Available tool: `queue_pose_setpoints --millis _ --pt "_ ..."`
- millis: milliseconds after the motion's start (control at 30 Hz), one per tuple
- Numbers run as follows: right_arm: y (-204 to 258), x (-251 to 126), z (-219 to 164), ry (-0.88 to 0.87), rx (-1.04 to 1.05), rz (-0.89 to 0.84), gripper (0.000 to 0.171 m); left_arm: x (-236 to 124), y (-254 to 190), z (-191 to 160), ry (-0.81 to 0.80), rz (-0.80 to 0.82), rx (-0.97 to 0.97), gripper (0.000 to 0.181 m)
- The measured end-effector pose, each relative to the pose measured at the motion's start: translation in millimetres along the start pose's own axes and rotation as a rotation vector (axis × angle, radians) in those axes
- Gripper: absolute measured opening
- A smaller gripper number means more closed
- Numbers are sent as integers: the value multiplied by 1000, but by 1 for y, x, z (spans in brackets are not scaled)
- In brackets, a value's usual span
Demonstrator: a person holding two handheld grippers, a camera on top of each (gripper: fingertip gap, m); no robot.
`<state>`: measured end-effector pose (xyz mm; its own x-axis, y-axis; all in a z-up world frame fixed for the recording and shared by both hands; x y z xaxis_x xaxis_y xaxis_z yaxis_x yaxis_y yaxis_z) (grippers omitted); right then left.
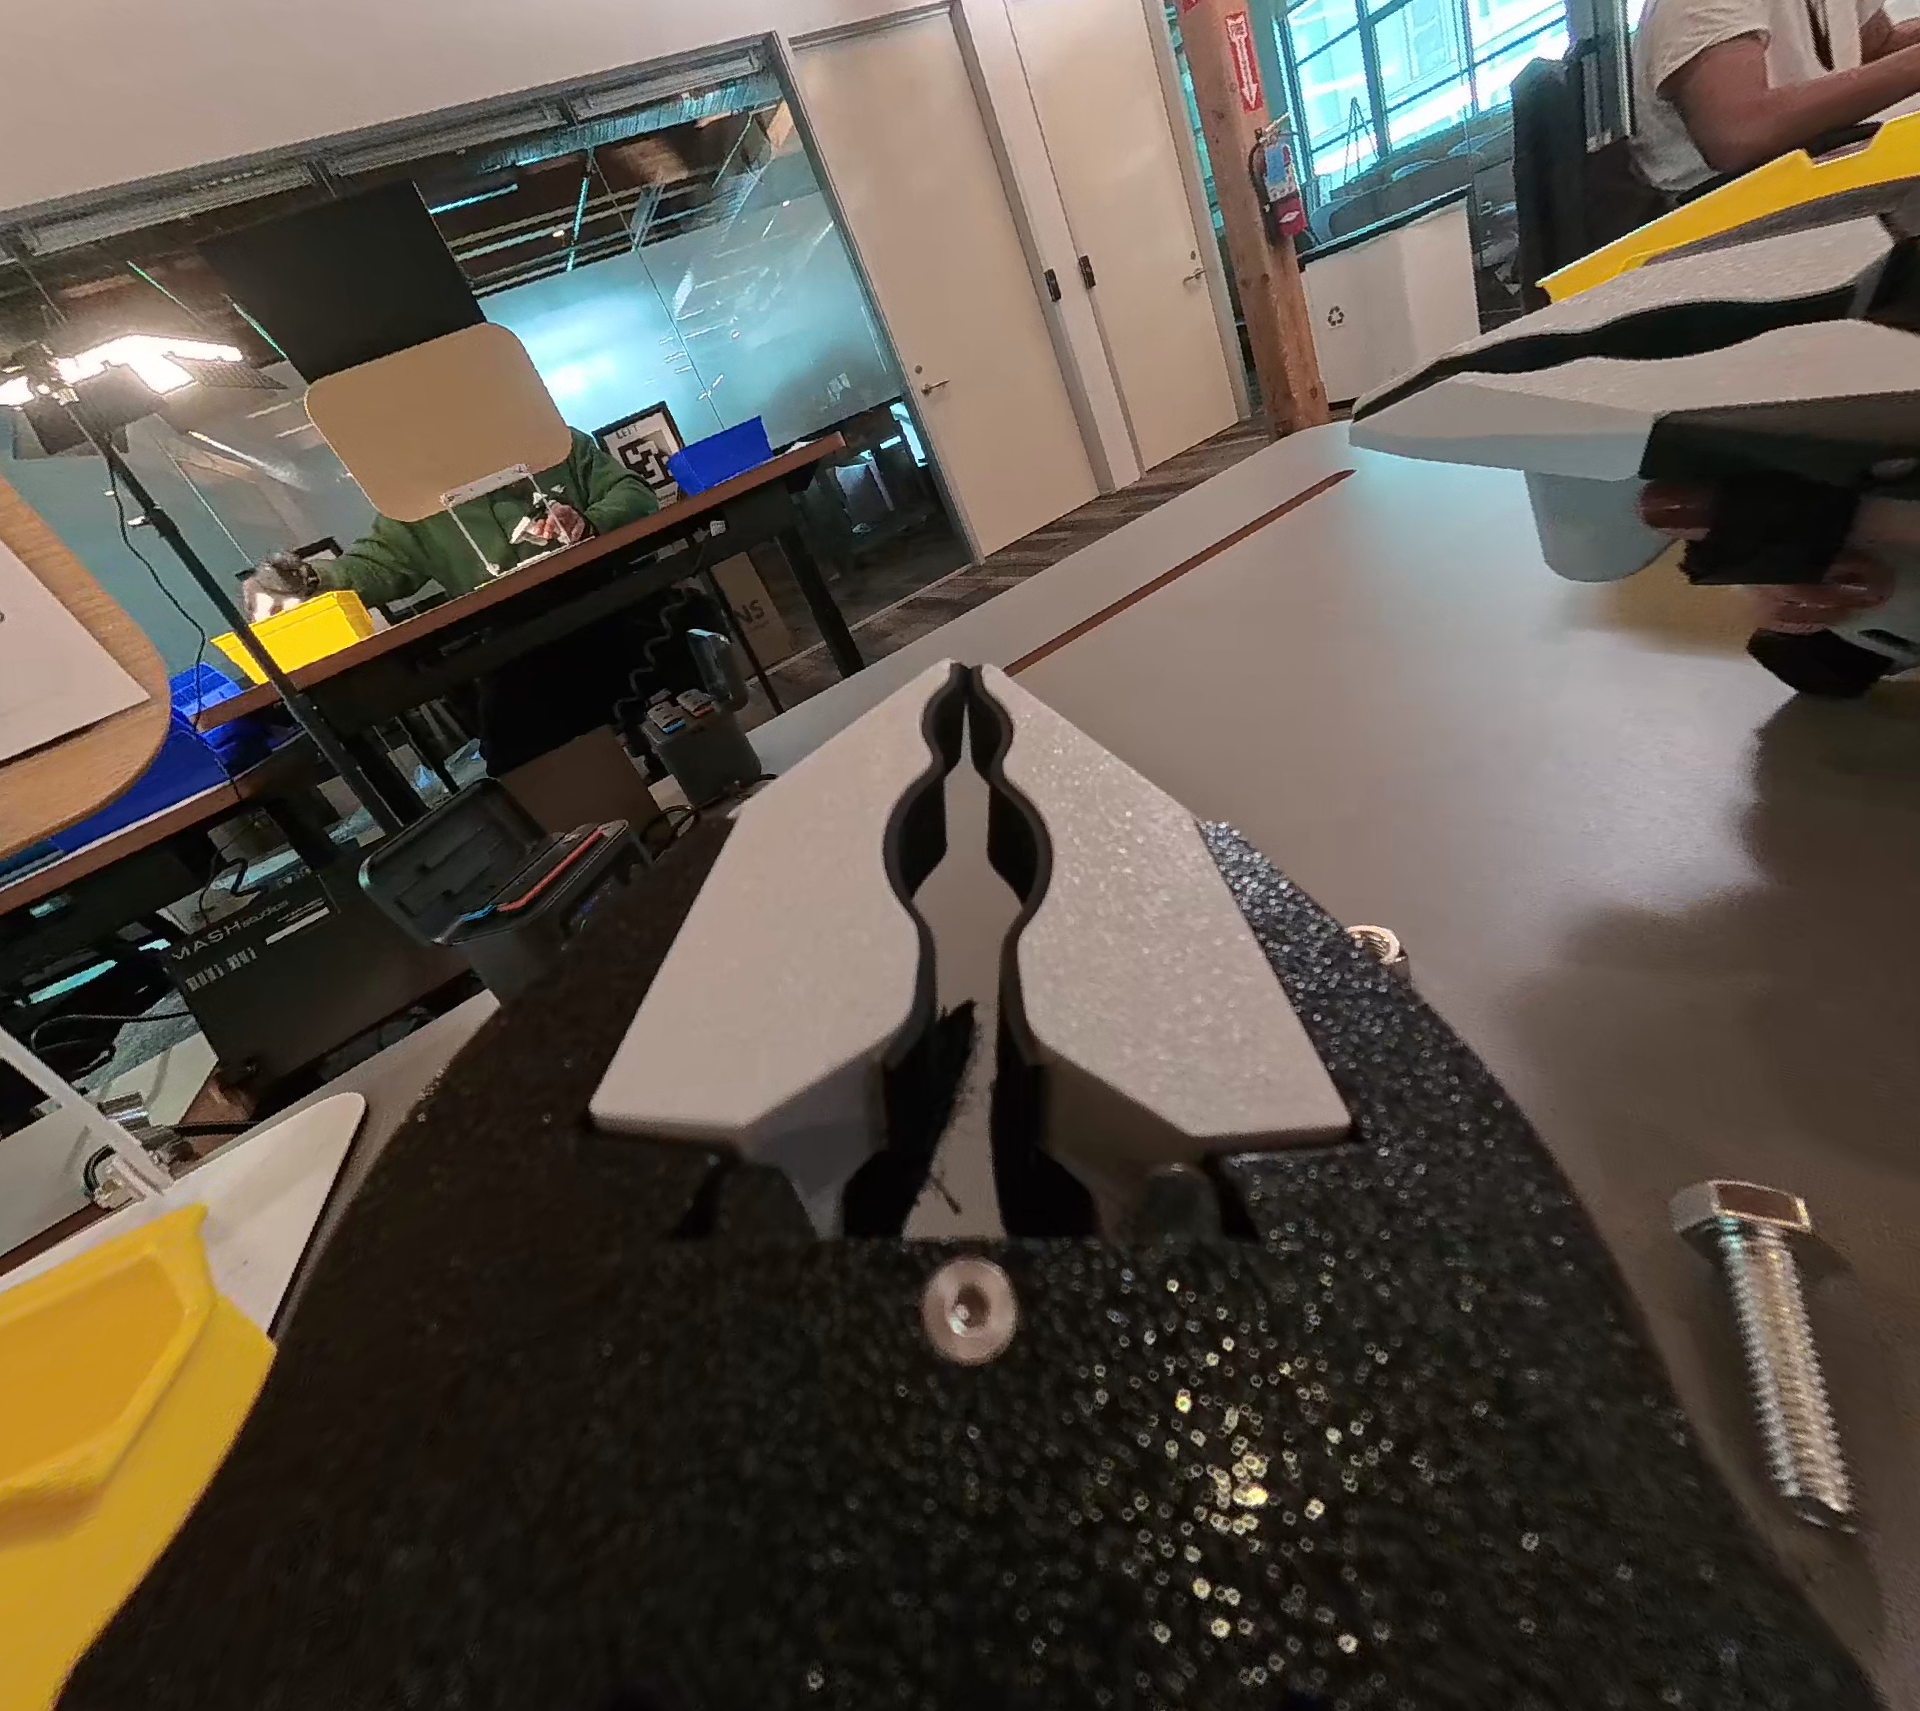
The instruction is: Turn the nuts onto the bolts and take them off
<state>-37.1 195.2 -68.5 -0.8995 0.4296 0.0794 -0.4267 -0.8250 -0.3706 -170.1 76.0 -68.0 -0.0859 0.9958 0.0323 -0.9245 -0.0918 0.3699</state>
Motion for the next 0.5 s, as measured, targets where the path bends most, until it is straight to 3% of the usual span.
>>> queue_pose_setpoints --millis 500 --pt "1 0 1 -4 4 11 3 1 -1 -1 4 -1 13 0"
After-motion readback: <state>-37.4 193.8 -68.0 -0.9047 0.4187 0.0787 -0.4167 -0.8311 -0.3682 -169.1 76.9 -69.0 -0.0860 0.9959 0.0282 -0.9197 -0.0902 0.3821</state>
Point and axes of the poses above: each gripper's, where its closed fingertips meet, x out along the fingers, z out of its top, y = z × x across the jaws, the point moved 4 cm from there along -x, back along the fingers, and after that the axes turned 7 degrees about y, right-handed, at the moved point
